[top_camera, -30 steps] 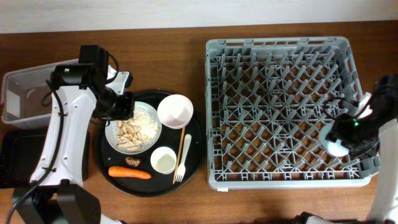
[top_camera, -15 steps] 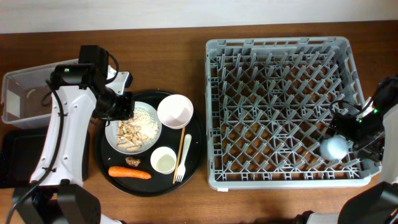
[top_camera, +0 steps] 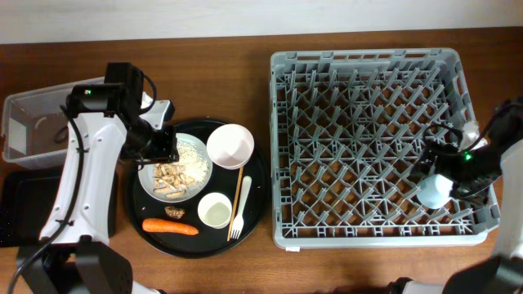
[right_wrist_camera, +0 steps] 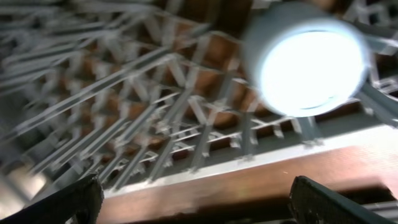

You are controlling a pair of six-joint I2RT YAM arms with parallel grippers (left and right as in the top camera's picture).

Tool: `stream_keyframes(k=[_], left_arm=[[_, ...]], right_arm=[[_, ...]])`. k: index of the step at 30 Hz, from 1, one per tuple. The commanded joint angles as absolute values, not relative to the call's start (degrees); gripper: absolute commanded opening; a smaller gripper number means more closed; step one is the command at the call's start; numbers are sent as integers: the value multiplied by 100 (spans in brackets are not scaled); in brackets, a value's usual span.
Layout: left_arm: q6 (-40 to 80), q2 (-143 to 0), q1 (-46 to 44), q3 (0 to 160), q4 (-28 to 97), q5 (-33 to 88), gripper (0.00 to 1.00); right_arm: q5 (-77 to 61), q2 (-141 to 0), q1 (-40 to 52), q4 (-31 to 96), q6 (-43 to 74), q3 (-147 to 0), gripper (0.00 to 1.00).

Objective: Sort waste into correct bins and load items into the dishwasher rack

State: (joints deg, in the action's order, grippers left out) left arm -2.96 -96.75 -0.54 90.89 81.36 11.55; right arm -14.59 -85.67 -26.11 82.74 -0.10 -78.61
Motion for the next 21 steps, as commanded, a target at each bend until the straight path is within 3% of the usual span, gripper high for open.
stream_keyframes(k=[1, 9, 14, 19, 21], left_arm=[[-274, -9555, -298, 8934, 8420, 1293, 35], [-40, -9542, -913, 7723, 8488, 1328, 35], [176, -9544, -1087, 6851, 7592, 1448, 34], [198, -9544, -1109, 6383, 6685, 1658, 24], [196, -9544, -1109, 6296, 6571, 1656, 11]], right_arm=[[-1929, -7915, -2032, 8326, -395, -7983, 99], [-1706, -7760, -1280, 8405, -408, -7977, 99], [-1693, -7760, -1282, 8399, -408, -7977, 99], [-1693, -7760, -1280, 8381, -408, -7977, 99], [-1693, -7760, -1280, 8381, -408, -7977, 99]])
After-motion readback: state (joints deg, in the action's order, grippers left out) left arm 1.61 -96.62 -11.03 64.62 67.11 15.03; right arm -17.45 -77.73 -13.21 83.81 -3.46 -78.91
